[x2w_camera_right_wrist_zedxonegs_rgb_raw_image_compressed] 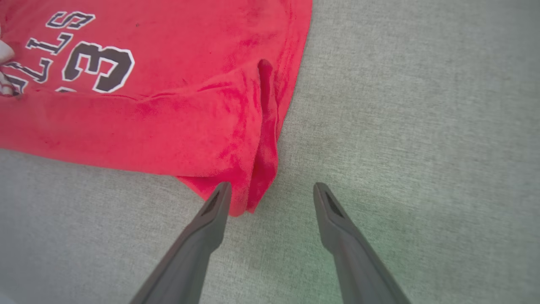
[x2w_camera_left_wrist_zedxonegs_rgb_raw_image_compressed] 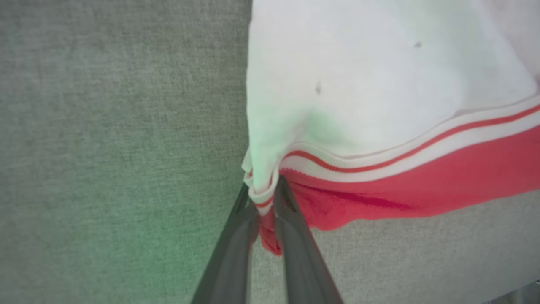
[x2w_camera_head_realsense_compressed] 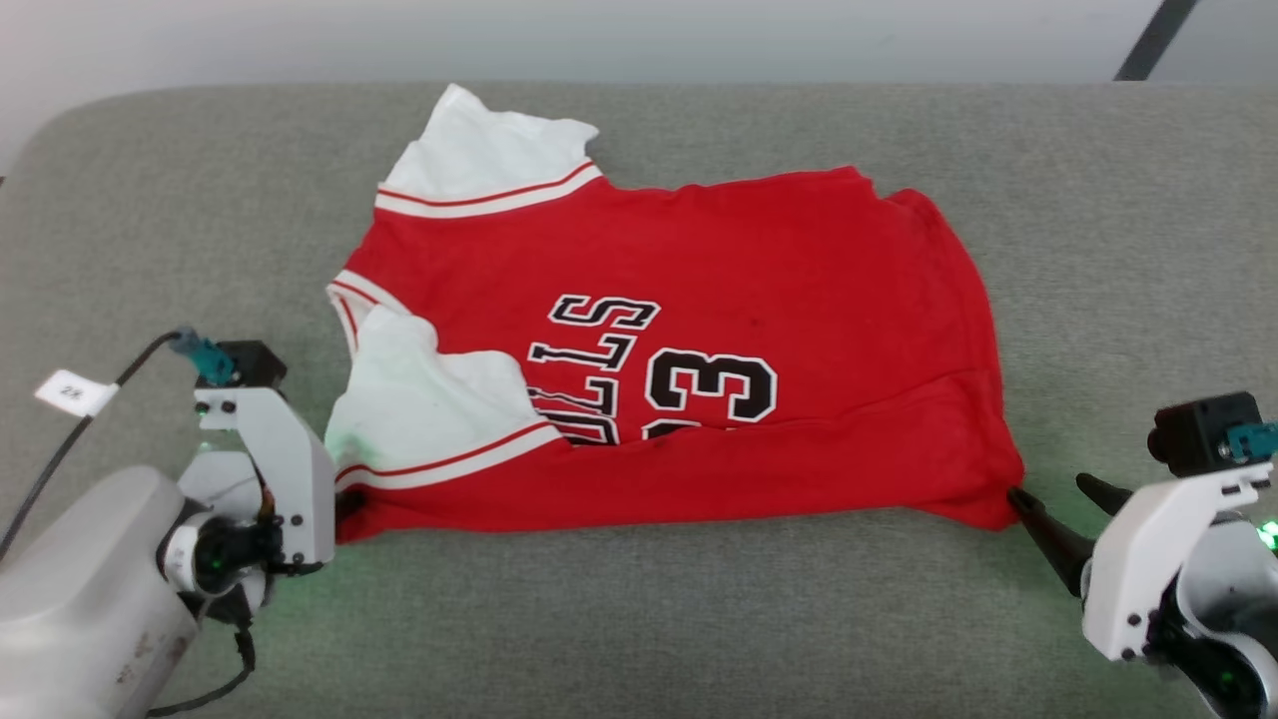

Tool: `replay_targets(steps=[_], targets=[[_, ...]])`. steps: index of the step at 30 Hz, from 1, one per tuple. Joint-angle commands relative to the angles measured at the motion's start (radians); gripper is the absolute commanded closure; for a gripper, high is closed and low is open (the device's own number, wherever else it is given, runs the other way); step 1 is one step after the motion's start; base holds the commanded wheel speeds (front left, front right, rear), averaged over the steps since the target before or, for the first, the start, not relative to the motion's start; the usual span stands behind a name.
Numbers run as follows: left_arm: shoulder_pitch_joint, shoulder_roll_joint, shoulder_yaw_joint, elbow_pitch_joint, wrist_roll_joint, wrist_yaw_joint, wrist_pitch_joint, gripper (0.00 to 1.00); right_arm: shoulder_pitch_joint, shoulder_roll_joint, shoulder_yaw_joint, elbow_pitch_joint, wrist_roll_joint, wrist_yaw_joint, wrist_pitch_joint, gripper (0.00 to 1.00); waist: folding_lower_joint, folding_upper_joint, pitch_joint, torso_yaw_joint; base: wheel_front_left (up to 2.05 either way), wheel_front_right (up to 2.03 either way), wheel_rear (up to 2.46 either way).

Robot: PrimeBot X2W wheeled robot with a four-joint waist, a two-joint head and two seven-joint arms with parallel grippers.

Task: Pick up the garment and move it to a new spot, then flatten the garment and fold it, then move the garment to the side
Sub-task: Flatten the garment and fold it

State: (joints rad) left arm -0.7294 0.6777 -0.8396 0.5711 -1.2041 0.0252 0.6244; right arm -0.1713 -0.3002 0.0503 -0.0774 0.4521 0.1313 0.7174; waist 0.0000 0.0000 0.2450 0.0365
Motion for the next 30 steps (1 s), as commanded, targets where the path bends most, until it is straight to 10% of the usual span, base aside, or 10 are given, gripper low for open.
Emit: replay_targets(steps=[1, 11, 13, 14, 30], targets=[[0.014, -0.027, -0.022, 0.01, 0.008, -0.011, 0.003, 1.0, -0.033, 0.01, 0.001, 0.032, 0.002, -0.001, 0.014, 0.0, 0.0, 0.0, 0.006, 0.018, 0.0, 0.0, 0.0], [-0.024, -0.07, -0.026, 0.035, 0.017, -0.026, -0.012, 1.0, -0.136, 0.043, 0.056, 0.235, -0.033, -0.001, 0.109, 0.05, 0.0, 0.0, 0.031, 0.052, 0.0, 0.0, 0.0], [-0.025, -0.077, -0.025, 0.045, 0.015, -0.03, -0.017, 1.0, -0.149, 0.044, 0.071, 0.261, -0.04, -0.001, 0.118, 0.96, 0.0, 0.0, 0.033, 0.055, 0.0, 0.0, 0.0], [-0.026, -0.078, -0.024, 0.05, 0.014, -0.032, -0.021, 1.0, -0.154, 0.043, 0.076, 0.27, -0.041, -0.001, 0.122, 1.0, 0.0, 0.0, 0.034, 0.056, 0.0, 0.0, 0.0], [-0.01, -0.045, 0.0, 0.098, -0.006, -0.041, -0.043, 1.0, -0.13, -0.031, 0.069, 0.229, 0.014, -0.001, 0.12, 1.0, 0.0, 0.0, -0.029, 0.038, 0.0, 0.0, 0.0]])
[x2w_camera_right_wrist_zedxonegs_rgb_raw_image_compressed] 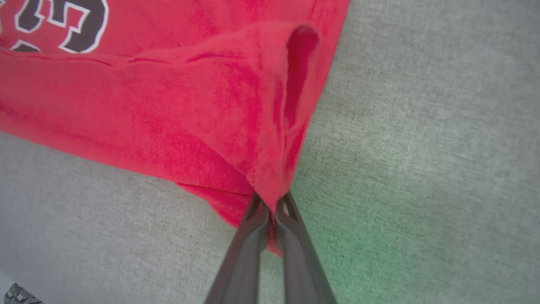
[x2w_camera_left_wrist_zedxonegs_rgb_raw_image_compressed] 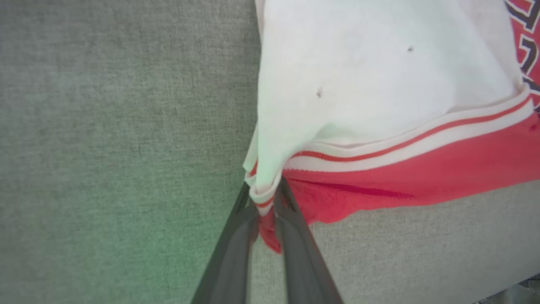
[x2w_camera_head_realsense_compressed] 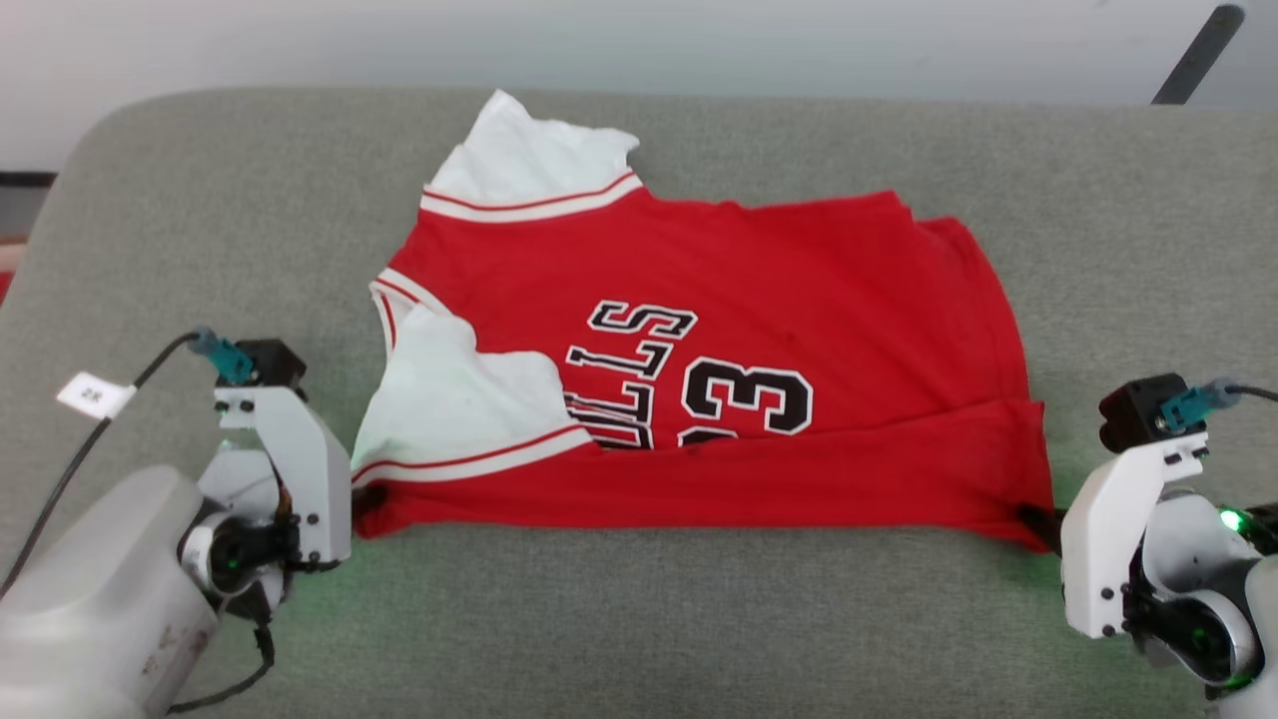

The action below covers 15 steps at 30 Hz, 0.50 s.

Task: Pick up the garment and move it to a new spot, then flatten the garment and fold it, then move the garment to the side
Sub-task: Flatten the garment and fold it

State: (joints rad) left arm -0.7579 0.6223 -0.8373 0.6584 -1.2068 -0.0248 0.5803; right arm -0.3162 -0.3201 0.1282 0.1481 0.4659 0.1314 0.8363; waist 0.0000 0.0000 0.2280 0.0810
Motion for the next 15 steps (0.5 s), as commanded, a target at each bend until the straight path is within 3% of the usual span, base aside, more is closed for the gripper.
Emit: replay_targets(steps=[1, 6, 15], targets=[[0.023, 0.014, -0.002, 0.009, -0.005, 0.011, 0.003, 1.0, 0.021, -0.014, -0.011, -0.002, 0.002, -0.001, 0.002, 1.0, 0.0, 0.0, -0.019, -0.008, 0.0, 0.0, 0.0], [0.053, 0.032, -0.005, -0.016, -0.013, 0.023, 0.01, 1.0, 0.075, -0.03, -0.019, -0.025, 0.021, -0.001, 0.003, 1.0, 0.0, 0.0, -0.054, -0.011, 0.0, 0.0, 0.0], [0.152, 0.08, -0.014, -0.121, -0.031, 0.085, 0.037, 1.0, 0.2, -0.049, -0.062, -0.085, 0.047, -0.001, 0.007, 1.0, 0.0, 0.0, -0.097, 0.008, 0.0, 0.0, 0.0]])
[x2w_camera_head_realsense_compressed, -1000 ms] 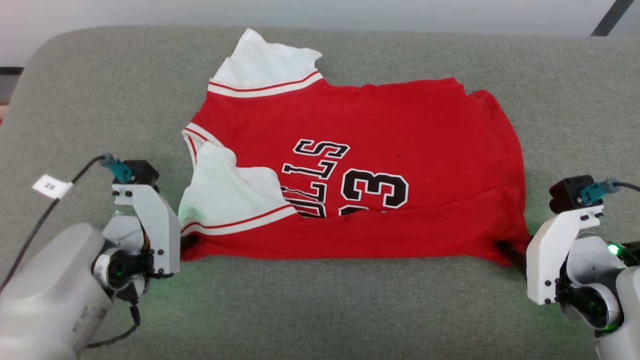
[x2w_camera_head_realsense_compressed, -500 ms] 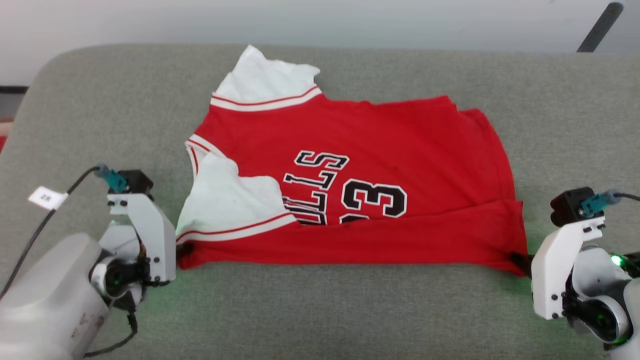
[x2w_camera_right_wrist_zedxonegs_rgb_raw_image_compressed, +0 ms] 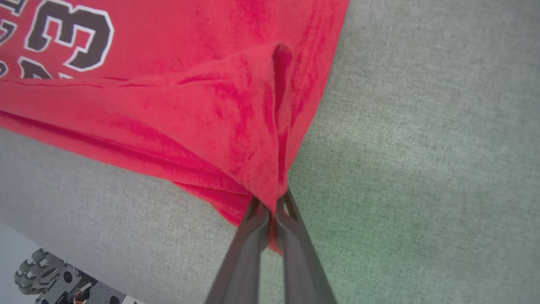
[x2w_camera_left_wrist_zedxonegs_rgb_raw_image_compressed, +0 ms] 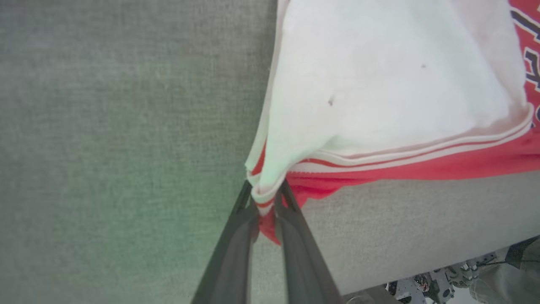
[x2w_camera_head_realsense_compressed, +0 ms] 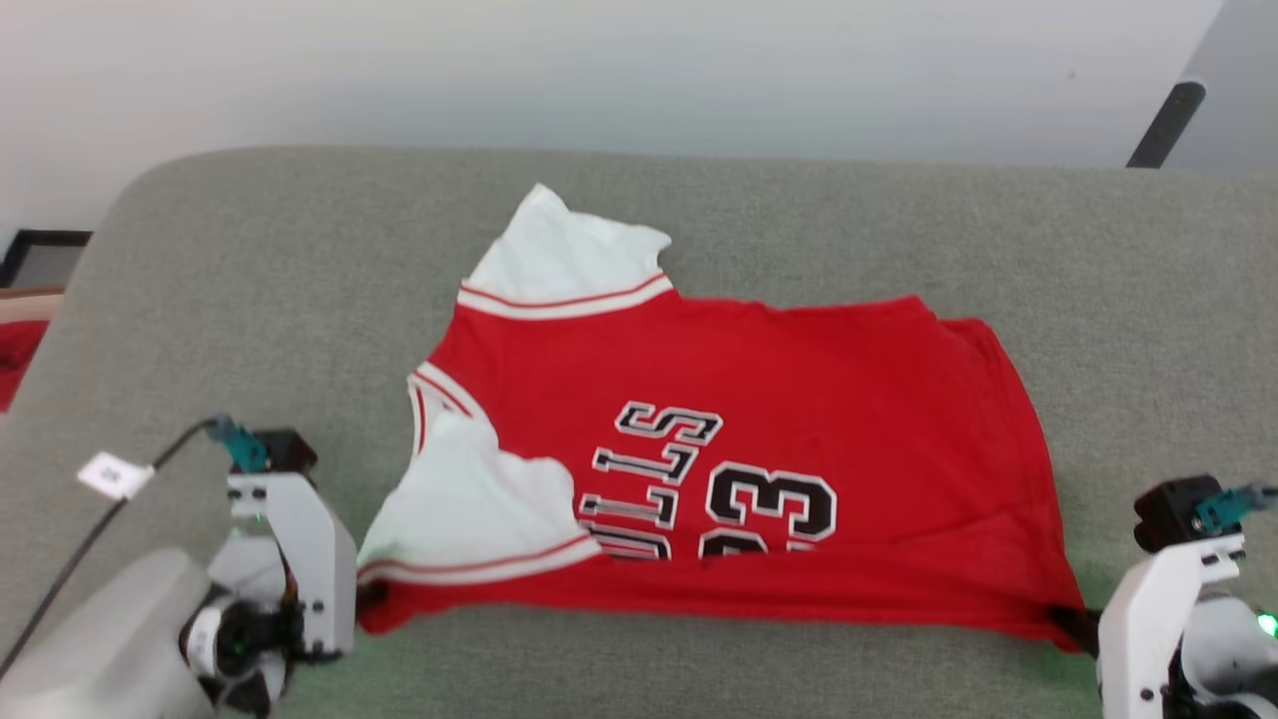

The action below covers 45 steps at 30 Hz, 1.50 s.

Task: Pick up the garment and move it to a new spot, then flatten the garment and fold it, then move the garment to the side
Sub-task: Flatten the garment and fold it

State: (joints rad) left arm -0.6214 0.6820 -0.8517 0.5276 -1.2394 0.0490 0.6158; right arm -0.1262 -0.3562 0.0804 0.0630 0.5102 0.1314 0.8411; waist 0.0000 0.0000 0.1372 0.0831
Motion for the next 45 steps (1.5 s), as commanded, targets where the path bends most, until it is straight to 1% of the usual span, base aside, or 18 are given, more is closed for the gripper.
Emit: replay_targets(steps=[1, 5, 10, 11, 12, 13, 14, 15, 16, 24, 29, 31, 34, 37, 42, 45], targets=[[0.03, 0.027, -0.001, -0.008, -0.003, 0.021, 0.007, 1.0, 0.022, -0.013, -0.019, -0.006, 0.002, -0.001, 0.004, 1.0, 0.0, 0.0, -0.009, 0.007, 0.0, 0.0, 0.0], [0.077, 0.046, -0.007, -0.076, -0.011, 0.054, 0.014, 1.0, 0.063, -0.008, -0.041, -0.028, 0.006, -0.001, 0.013, 1.0, 0.0, 0.0, -0.014, 0.015, 0.0, 0.0, 0.0], [0.121, 0.054, -0.011, -0.132, -0.012, 0.081, 0.002, 1.0, 0.084, 0.007, -0.047, -0.042, -0.004, -0.001, 0.021, 1.0, 0.0, 0.0, -0.016, 0.018, 0.0, 0.0, 0.0], [0.127, 0.054, -0.011, -0.14, -0.013, 0.085, -0.002, 0.92, 0.085, 0.009, -0.046, -0.043, -0.005, -0.001, 0.022, 1.0, 0.0, 0.0, -0.017, 0.018, 0.0, 0.0, 0.0], [0.133, 0.053, -0.009, -0.145, -0.015, 0.088, -0.007, 0.77, 0.088, 0.011, -0.045, -0.043, -0.007, -0.001, 0.025, 0.95, 0.0, 0.0, -0.019, 0.017, 0.0, 0.0, 0.0], [0.139, 0.053, -0.008, -0.153, -0.018, 0.086, -0.013, 0.66, 0.09, 0.014, -0.042, -0.044, -0.009, -0.001, 0.027, 0.81, 0.0, 0.0, -0.021, 0.016, 0.0, 0.0, 0.0], [0.145, 0.054, -0.006, -0.16, -0.02, 0.085, -0.019, 0.53, 0.092, 0.015, -0.038, -0.049, -0.009, -0.001, 0.021, 0.64, 0.0, 0.0, -0.023, 0.015, 0.0, 0.0, 0.0], [0.149, 0.056, -0.004, -0.166, -0.018, 0.086, -0.027, 0.04, 0.094, 0.016, -0.036, -0.053, -0.008, -0.001, 0.013, 0.23, 0.0, 0.0, -0.026, 0.013, 0.0, 0.0, 0.0], [0.155, 0.059, -0.004, -0.173, -0.017, 0.089, -0.03, 0.0, 0.097, 0.015, -0.033, -0.056, -0.008, -0.001, 0.011, 0.0, 0.0, 0.0, -0.029, 0.012, 0.0, 0.0, 0.0], [0.152, 0.107, 0.01, -0.242, -0.001, 0.111, -0.045, 0.0, 0.128, 0.005, -0.054, -0.11, -0.014, -0.001, -0.032, 0.0, 0.0, 0.0, -0.05, 0.01, 0.0, 0.0, 0.0], [0.129, 0.146, 0.038, -0.297, 0.009, 0.127, -0.063, 0.0, 0.143, 0.009, -0.059, -0.177, -0.036, -0.001, -0.124, 0.0, 0.0, 0.0, -0.056, 0.002, 0.0, 0.0, 0.0], [0.117, 0.164, 0.053, -0.313, 0.017, 0.137, -0.077, 0.0, 0.141, 0.015, -0.059, -0.202, -0.052, -0.001, -0.183, 0.0, 0.0, 0.0, -0.055, -0.006, 0.0, 0.0, 0.0], [0.094, 0.182, 0.07, -0.336, 0.034, 0.14, -0.095, 0.0, 0.126, 0.019, -0.042, -0.236, -0.076, -0.001, -0.281, 0.0, 0.0, 0.0, -0.052, -0.021, 0.0, 0.0, 0.0], [0.061, 0.193, 0.082, -0.349, 0.057, 0.126, -0.119, 0.0, 0.109, 0.018, -0.028, -0.258, -0.115, -0.001, -0.395, 0.0, 0.0, 0.0, -0.044, -0.035, 0.0, 0.0, 0.0], [-0.006, 0.187, 0.102, -0.337, 0.1, 0.097, -0.168, 0.0, 0.062, 0.018, 0.005, -0.286, -0.174, -0.001, -0.646, 0.0, 0.0, 0.0, -0.02, -0.066, 0.0, 0.0, 0.0], [-0.05, 0.177, 0.112, -0.316, 0.125, 0.067, -0.203, 0.0, 0.037, 0.028, 0.01, -0.287, -0.217, -0.001, -0.78, 0.0, 0.0, 0.0, 0.0, -0.088, 0.0, 0.0, 0.0]])
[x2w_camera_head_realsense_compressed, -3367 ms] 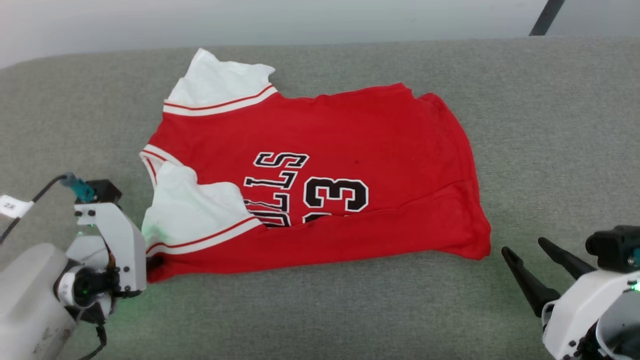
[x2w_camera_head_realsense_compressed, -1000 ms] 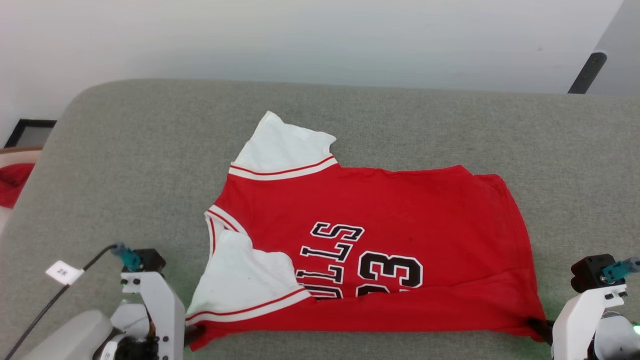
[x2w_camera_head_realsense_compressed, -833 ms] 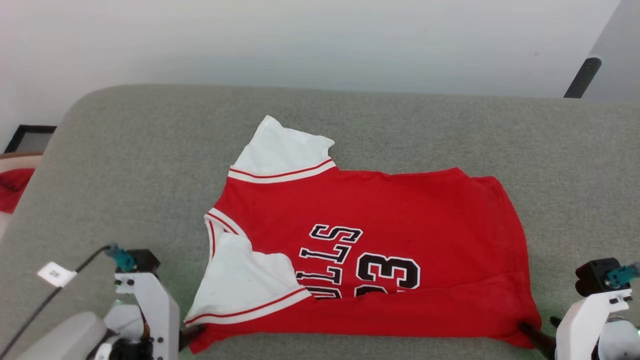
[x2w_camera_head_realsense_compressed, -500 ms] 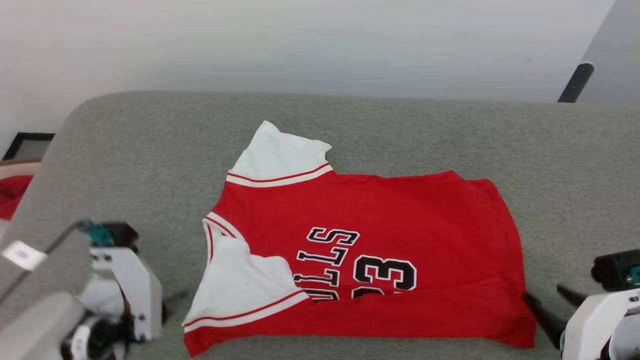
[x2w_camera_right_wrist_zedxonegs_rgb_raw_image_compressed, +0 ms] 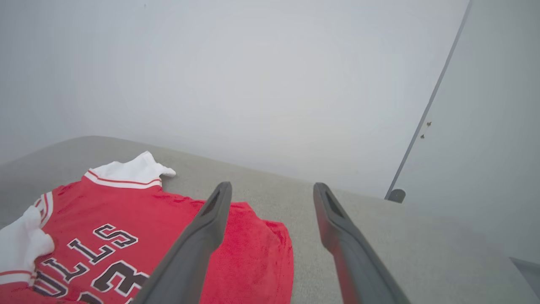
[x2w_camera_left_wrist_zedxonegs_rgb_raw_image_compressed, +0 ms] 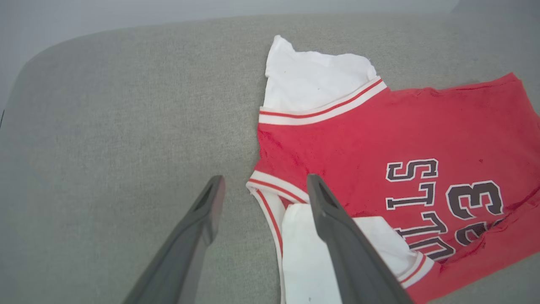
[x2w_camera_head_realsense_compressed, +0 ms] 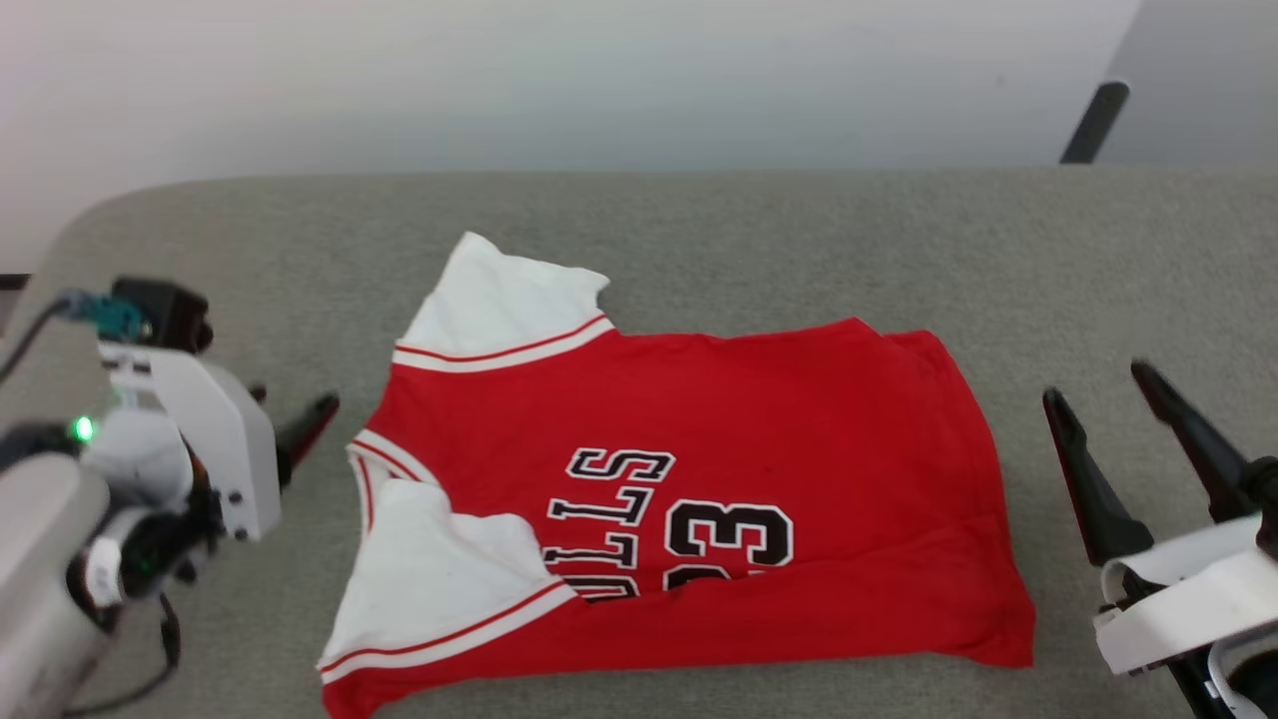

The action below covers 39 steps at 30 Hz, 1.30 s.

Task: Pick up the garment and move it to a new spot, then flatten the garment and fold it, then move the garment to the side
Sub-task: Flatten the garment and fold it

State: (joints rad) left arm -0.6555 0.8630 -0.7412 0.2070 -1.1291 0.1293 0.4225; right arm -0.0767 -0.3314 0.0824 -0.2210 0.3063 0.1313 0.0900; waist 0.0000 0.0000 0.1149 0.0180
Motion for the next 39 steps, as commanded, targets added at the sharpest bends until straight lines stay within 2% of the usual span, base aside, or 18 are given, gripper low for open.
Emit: replay_targets(steps=[1, 7, 12, 23, 33, 39], targets=[[-0.033, -0.007, 0.007, 0.018, 0.023, -0.02, -0.025, 0.0, -0.024, 0.006, 0.009, -0.006, -0.036, -0.001, -0.071, 0.0, 0.0, 0.0, 0.031, -0.031, 0.0, 0.0, 0.0], [-0.128, -0.036, 0.035, 0.098, 0.065, -0.064, -0.108, 0.0, -0.063, 0.051, 0.007, -0.015, -0.138, -0.001, -0.246, 0.0, 0.0, 0.0, 0.094, -0.082, 0.0, 0.0, 0.0], [-0.2, -0.051, 0.048, 0.158, 0.088, -0.091, -0.134, 0.0, -0.084, 0.083, 0.005, -0.024, -0.178, -0.001, -0.301, 0.0, 0.0, 0.0, 0.147, -0.117, 0.0, 0.0, 0.0], [-0.413, -0.057, 0.013, 0.28, 0.152, -0.168, -0.031, 0.0, -0.125, 0.134, 0.024, -0.038, -0.215, -0.001, -0.335, 0.0, 0.0, 0.0, 0.301, -0.206, 0.0, 0.0, 0.0], [-0.528, -0.065, -0.041, 0.383, 0.194, -0.207, 0.085, 0.0, -0.14, 0.158, 0.031, -0.025, -0.212, -0.001, -0.35, 0.0, 0.0, 0.0, 0.375, -0.243, 0.0, 0.0, 0.0], [-0.568, -0.071, -0.064, 0.45, 0.216, -0.211, 0.131, 0.0, -0.149, 0.165, 0.034, -0.02, -0.203, -0.001, -0.353, 0.0, 0.0, 0.0, 0.4, -0.253, 0.0, 0.0, 0.0]])
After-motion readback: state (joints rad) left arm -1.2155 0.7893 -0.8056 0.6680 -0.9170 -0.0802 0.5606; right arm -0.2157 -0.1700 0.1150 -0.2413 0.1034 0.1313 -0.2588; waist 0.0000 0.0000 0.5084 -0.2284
